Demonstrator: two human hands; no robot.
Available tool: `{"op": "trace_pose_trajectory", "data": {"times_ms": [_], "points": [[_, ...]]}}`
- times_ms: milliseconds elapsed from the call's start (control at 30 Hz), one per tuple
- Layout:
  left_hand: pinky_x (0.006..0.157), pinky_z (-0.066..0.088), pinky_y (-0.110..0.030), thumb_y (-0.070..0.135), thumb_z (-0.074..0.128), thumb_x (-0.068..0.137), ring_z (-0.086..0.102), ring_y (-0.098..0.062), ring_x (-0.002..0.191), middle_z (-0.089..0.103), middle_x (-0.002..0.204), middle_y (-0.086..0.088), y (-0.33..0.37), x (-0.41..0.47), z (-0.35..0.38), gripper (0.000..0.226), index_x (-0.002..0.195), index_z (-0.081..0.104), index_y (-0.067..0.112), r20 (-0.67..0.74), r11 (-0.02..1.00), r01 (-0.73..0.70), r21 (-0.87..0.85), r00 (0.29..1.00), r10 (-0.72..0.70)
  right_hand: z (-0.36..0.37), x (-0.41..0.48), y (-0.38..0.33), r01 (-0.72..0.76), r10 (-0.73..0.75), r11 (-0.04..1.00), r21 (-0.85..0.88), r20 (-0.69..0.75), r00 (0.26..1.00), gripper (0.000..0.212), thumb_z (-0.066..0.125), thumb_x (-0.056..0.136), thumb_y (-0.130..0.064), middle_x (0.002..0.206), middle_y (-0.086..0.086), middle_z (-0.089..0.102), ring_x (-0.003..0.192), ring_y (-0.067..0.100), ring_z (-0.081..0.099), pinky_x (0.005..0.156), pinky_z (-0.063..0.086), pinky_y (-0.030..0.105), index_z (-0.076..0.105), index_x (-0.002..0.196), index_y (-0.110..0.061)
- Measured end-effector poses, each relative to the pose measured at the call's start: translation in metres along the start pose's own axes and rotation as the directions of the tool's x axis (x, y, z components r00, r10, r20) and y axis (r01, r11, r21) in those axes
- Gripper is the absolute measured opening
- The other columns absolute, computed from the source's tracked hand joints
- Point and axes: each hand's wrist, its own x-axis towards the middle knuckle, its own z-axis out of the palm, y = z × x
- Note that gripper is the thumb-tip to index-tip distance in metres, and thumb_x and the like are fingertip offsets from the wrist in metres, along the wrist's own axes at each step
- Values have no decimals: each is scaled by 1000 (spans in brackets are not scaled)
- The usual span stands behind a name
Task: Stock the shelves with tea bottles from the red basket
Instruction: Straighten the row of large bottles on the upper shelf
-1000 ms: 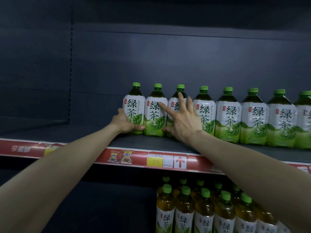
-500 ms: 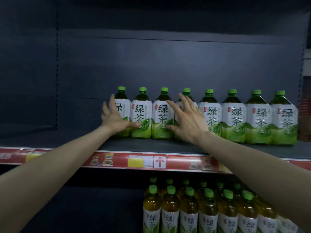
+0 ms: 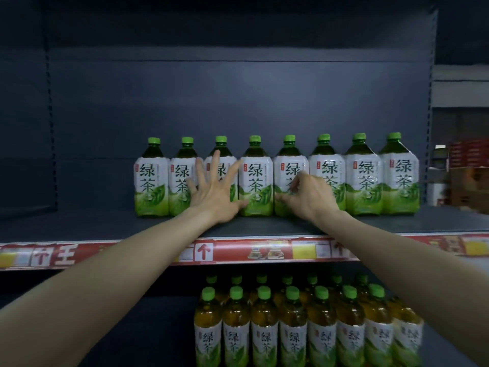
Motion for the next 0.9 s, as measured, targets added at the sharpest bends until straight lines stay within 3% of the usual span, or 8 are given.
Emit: {"op": "trace_pose_trajectory", "data": {"times_ms": [133,400,533,900], "points": [[123,-1,-72,60,53,100,-43,-39,147,-49,160,8,6,0,12,88,155,-17,61,33,996,-89,25,996,89,-1,7,-5,-47,49,999,-21,88,995,52,74,81,-66,82,5,70,77,25,67,74,62,42,69,83,-15],[122,5,-74,47,56,103,-44,-42,145,-46,161,13,11,-1,13,85,154,-10,66,83,990,-129,65,989,123,7,14,-10,-20,23,1000,-19,147,989,46,74,86,-59,88,7,67,82,28,68,80,61,46,65,83,-14],[122,6,-73,48,54,104,-42,-45,146,-43,163,11,10,-1,14,85,153,-13,65,85,985,-134,109,988,125,10,13,-11,-4,7,1000,-29,116,993,41,74,88,-52,86,8,66,81,30,67,79,62,46,60,75,-15],[122,5,-70,49,52,104,-42,-42,147,-42,163,13,7,-1,15,81,156,-9,63,99,986,-139,97,987,129,16,20,-8,3,-7,999,34,140,990,39,75,88,-51,90,8,66,82,28,67,79,61,45,65,83,-14]]}}
